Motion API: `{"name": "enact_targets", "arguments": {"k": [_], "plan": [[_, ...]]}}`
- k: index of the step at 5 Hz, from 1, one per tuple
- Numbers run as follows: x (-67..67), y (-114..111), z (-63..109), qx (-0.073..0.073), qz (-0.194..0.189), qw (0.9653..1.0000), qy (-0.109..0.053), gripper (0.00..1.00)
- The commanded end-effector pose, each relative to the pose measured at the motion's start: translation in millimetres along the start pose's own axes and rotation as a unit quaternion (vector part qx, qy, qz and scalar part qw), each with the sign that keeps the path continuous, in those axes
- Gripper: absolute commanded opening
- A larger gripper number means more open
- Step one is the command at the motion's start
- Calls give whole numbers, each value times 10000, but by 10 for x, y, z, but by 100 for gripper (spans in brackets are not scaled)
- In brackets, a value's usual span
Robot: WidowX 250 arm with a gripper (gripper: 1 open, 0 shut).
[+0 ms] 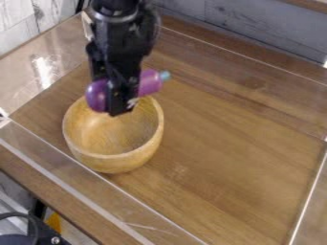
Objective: Put the purple eggplant in the brown bowl
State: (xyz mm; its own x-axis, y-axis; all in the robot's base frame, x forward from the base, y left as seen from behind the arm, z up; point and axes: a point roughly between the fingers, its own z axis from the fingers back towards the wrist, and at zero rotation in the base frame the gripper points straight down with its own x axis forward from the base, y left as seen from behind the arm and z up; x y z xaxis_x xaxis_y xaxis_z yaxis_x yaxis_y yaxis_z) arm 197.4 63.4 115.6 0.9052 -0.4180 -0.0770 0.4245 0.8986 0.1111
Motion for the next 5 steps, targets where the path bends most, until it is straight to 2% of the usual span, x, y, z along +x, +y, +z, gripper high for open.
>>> {"name": "enact_targets", "arguments": {"k": [1,5], "plan": [[1,-7,-12,133,-18,9998,-146,0],[112,-28,-163,97,-18,9999,47,0]]}}
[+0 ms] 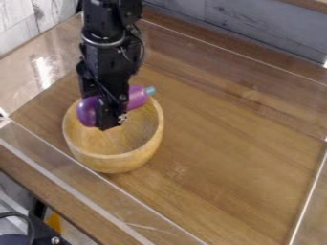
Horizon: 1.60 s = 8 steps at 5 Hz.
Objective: Put the purple eggplant in the brown bowl
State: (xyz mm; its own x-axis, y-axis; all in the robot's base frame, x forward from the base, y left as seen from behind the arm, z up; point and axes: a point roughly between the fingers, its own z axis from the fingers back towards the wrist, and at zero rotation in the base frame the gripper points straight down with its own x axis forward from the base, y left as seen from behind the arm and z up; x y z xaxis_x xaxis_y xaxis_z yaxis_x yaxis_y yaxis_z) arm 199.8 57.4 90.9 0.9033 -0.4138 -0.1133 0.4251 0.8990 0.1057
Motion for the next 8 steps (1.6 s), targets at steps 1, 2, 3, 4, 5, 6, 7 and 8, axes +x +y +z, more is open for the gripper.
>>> {"name": "enact_targets", "arguments": {"k": [1,2,3,4,5,6,7,8], "plan": [[56,40,65,120,-2,9999,-111,0],[68,35,58,113,7,9999,-92,0],[79,29,52,107,16,9999,-77,0],[94,26,48,101,25,9999,-64,0],[112,23,40,89,37,9999,-52,0],[132,20,34,75,52,9999,-46,0],[152,17,32,62,67,9999,-44,0],[170,9,23,48,76,10000,-30,0]]}}
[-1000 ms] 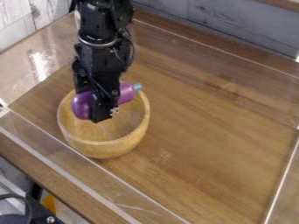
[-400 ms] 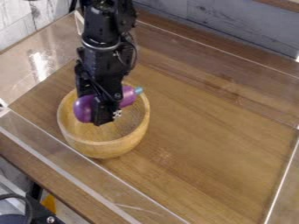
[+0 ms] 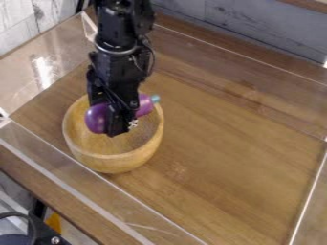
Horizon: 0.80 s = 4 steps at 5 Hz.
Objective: Put the purple eggplant in the brown bowl
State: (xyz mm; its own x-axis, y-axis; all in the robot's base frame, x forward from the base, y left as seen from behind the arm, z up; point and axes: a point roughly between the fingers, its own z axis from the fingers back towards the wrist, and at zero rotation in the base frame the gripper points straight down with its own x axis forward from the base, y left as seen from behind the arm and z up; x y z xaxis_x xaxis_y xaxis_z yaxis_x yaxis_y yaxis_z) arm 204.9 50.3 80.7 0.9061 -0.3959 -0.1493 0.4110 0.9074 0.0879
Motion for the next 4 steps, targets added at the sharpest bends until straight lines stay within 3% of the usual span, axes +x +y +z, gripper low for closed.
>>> {"name": "enact_targets", "arguments": {"k": [1,2,3,4], "plan": [[104,52,106,131,20,9997,-209,0],[125,47,105,120,31,9997,-206,0],[144,37,102,113,33,9997,-193,100],[161,54,116,129,49,9997,-206,100]]}}
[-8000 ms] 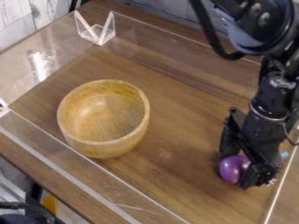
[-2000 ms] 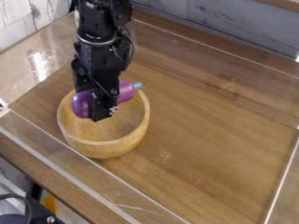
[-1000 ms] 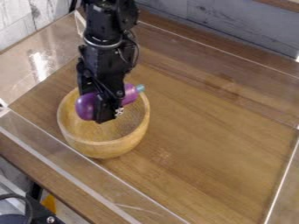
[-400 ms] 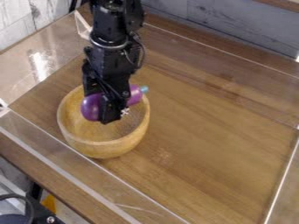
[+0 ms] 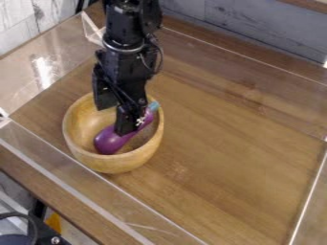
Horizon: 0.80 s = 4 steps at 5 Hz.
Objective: Put the purple eggplant in the brown bowl
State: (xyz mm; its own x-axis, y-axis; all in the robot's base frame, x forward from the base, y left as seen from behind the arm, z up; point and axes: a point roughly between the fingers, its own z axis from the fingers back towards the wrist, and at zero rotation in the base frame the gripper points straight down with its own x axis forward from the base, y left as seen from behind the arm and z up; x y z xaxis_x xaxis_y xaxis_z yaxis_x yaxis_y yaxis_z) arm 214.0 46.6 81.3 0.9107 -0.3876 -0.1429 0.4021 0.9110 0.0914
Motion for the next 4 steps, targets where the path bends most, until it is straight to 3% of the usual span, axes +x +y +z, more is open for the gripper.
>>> {"name": "enact_targets", "arguments": {"k": [1,4], "plan": [[73,73,105,122,24,9997,-188,100],[95,139,158,116,130,9995,-249,100]]}}
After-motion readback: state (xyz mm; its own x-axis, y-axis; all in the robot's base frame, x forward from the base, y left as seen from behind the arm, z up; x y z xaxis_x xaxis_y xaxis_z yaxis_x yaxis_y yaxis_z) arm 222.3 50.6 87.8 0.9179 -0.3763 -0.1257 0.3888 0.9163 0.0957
